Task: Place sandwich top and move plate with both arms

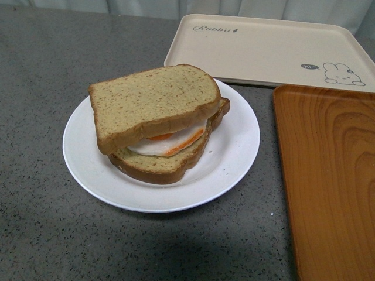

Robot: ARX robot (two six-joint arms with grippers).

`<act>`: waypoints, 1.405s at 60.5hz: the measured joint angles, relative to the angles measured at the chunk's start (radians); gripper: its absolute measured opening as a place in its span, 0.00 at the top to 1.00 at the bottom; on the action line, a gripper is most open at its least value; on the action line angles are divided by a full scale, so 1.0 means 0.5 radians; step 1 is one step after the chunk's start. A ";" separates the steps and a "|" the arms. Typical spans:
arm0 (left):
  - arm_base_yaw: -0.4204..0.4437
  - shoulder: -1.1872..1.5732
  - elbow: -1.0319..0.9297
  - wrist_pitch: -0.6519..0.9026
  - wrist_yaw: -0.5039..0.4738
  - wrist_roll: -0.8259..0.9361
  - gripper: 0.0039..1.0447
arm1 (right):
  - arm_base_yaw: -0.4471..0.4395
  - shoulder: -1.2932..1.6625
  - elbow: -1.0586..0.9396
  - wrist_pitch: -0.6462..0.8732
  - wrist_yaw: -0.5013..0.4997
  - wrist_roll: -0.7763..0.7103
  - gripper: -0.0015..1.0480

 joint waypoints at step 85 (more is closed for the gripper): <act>-0.187 1.747 0.420 0.919 0.156 -0.304 0.06 | 0.000 0.000 0.000 0.000 0.000 0.000 0.09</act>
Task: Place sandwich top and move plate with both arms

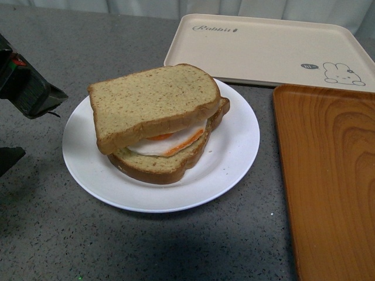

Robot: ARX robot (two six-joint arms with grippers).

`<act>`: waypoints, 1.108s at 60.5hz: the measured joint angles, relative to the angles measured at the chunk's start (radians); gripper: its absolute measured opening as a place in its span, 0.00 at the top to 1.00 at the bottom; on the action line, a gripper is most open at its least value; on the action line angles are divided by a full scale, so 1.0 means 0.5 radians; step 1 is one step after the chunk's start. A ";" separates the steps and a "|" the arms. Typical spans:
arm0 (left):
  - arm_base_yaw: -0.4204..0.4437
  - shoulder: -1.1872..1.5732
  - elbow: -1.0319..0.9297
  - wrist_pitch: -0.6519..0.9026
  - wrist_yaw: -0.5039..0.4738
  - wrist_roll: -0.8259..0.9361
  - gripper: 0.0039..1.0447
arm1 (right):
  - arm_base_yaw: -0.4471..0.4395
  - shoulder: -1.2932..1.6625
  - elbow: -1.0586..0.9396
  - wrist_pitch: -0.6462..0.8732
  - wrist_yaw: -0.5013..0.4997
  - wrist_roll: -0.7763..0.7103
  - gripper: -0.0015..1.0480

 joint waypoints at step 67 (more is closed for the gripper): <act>-0.369 0.117 -0.036 0.228 0.136 -0.599 0.06 | 0.000 0.000 0.000 0.000 0.000 0.000 0.09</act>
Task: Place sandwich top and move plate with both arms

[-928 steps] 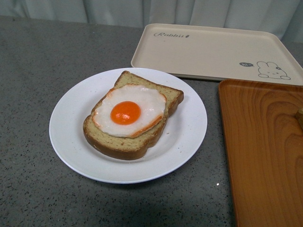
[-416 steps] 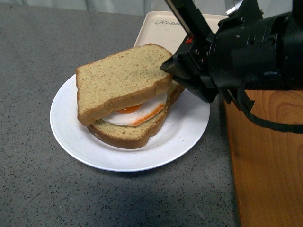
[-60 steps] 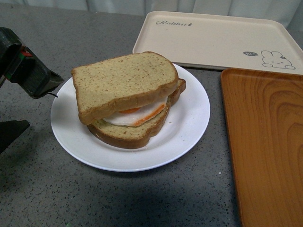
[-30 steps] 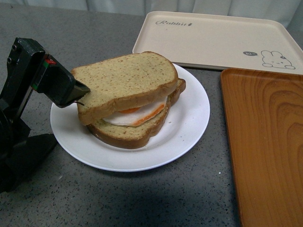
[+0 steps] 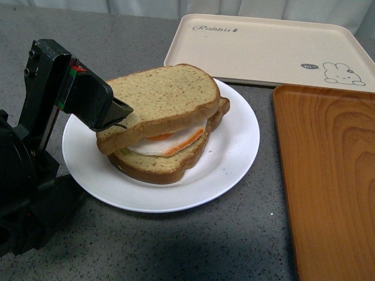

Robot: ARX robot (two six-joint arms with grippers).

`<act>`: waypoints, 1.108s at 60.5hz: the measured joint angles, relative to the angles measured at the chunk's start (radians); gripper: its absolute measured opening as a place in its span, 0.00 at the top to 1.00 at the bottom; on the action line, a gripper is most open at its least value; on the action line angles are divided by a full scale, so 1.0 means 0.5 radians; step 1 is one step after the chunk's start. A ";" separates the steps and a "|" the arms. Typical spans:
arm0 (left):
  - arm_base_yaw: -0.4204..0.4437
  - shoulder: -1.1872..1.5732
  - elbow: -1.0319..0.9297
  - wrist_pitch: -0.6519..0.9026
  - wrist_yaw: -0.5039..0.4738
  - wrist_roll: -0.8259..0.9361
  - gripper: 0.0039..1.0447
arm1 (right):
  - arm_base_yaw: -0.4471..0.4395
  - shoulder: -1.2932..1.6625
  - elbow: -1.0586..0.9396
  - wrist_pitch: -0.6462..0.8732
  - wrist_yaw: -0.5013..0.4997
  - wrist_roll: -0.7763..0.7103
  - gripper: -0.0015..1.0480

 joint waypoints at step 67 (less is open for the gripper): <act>-0.159 -0.008 -0.032 0.018 0.009 -0.248 0.31 | 0.000 0.000 0.000 0.000 0.000 0.000 0.09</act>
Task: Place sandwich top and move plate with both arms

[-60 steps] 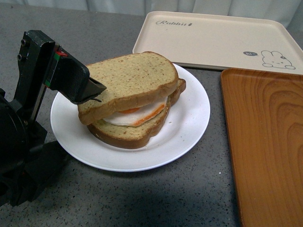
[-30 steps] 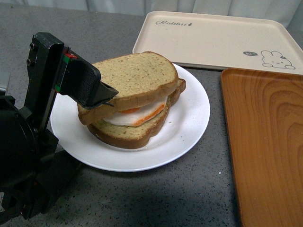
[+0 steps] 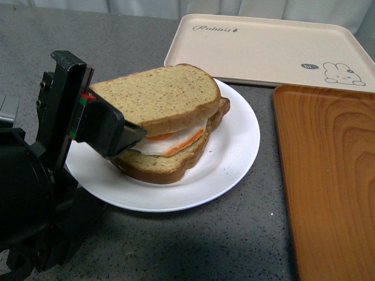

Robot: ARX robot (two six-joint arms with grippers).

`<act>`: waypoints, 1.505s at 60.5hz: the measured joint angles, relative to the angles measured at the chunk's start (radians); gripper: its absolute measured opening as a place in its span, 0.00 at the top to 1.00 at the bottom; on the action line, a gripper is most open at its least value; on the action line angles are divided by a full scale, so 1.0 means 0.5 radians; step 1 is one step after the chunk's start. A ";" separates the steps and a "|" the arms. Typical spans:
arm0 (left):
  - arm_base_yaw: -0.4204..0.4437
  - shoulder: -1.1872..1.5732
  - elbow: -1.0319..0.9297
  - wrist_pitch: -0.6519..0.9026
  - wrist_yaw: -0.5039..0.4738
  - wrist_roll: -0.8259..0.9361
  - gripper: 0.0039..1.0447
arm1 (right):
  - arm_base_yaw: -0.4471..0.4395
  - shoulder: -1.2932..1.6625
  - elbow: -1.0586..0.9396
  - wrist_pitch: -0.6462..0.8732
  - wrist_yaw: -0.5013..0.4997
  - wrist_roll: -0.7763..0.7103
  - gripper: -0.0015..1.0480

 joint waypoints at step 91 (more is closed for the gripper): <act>0.214 0.056 0.127 0.272 -0.066 -0.043 0.96 | 0.000 0.000 0.000 0.000 0.000 0.000 0.09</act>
